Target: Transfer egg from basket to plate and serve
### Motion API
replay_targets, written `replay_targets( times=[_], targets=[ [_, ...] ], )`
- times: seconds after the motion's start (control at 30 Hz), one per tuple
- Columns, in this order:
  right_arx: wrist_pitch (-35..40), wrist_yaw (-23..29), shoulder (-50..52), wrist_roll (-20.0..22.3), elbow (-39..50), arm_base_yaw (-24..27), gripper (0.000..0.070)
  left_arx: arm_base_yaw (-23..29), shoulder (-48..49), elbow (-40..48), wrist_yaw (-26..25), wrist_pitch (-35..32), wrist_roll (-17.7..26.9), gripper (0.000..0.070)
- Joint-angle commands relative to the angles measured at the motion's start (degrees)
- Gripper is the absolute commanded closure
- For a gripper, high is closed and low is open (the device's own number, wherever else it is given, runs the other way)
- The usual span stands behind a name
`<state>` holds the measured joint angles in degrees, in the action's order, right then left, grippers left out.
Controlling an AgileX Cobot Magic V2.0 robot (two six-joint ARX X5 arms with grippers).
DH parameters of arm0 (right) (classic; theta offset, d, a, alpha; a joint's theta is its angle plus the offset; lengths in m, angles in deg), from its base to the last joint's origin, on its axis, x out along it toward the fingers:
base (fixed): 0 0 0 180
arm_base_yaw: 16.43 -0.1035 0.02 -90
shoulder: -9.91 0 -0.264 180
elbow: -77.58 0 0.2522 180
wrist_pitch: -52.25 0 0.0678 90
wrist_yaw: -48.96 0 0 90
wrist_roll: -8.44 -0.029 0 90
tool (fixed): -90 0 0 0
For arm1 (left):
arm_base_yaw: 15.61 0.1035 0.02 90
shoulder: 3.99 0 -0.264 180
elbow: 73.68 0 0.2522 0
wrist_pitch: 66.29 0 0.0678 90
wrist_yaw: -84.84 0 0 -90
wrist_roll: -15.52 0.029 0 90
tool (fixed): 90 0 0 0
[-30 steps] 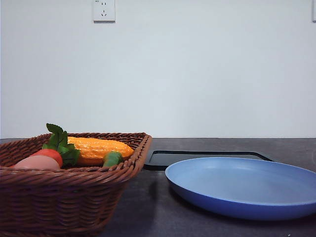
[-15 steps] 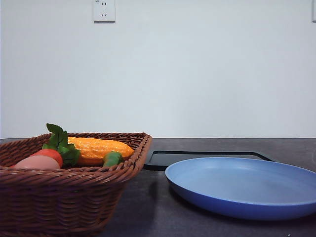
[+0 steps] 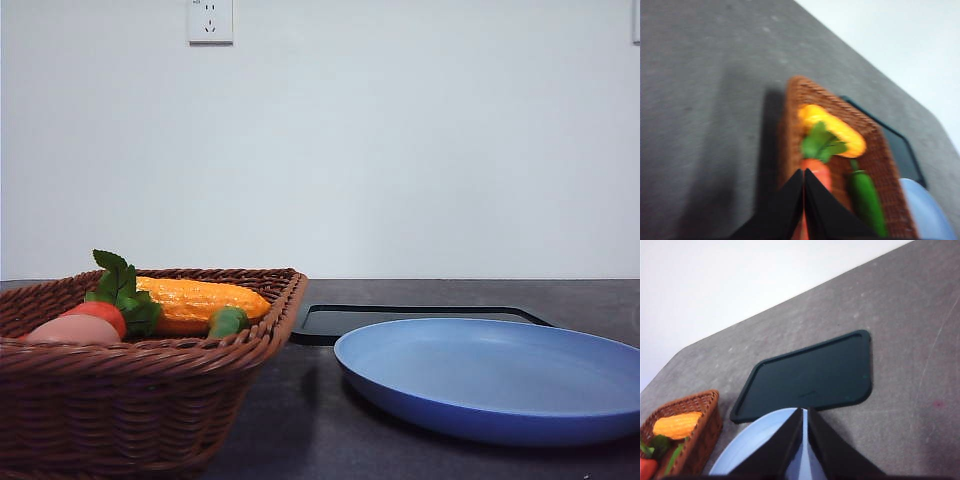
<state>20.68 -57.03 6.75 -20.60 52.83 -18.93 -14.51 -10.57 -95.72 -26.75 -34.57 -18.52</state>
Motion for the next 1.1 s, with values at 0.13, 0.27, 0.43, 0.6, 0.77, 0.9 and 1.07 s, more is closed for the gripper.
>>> replay_targets(
  times=[0.13,0.27,0.43,0.6,0.77,0.9,1.07],
  targets=[
    [-3.37,1.44,-7.23,1.15,-8.08,0.02,0.0700,0.11,-7.49,-7.11,-3.16,0.37,1.77,0.0700],
    [-5.14,1.24,-13.46,3.44,-13.52,0.02,0.0700,0.11,-13.81,-13.11,-5.47,2.20,7.09,0.0700],
    [-9.91,0.68,-22.13,10.69,-20.34,0.02,0.0700,-0.12,-22.11,-21.43,-10.60,4.86,11.27,0.0700],
    [-17.76,-1.82,-30.53,15.17,-27.19,0.02,0.0700,-1.90,-30.22,-29.38,-12.83,11.45,17.03,0.0700],
    [-25.59,-5.97,-38.39,19.22,-32.11,0.00,0.0700,-5.05,-36.64,-33.93,-12.89,18.72,22.41,0.0700],
    [-29.62,-8.27,-43.55,22.34,-32.84,0.00,0.0700,-7.88,-40.15,-34.37,-12.93,20.57,23.78,0.0700],
    [-31.80,-8.17,-48.11,22.42,-32.84,0.00,0.0638,-10.22,-42.45,-34.37,-12.93,20.96,24.38,0.0565]
  ],
)
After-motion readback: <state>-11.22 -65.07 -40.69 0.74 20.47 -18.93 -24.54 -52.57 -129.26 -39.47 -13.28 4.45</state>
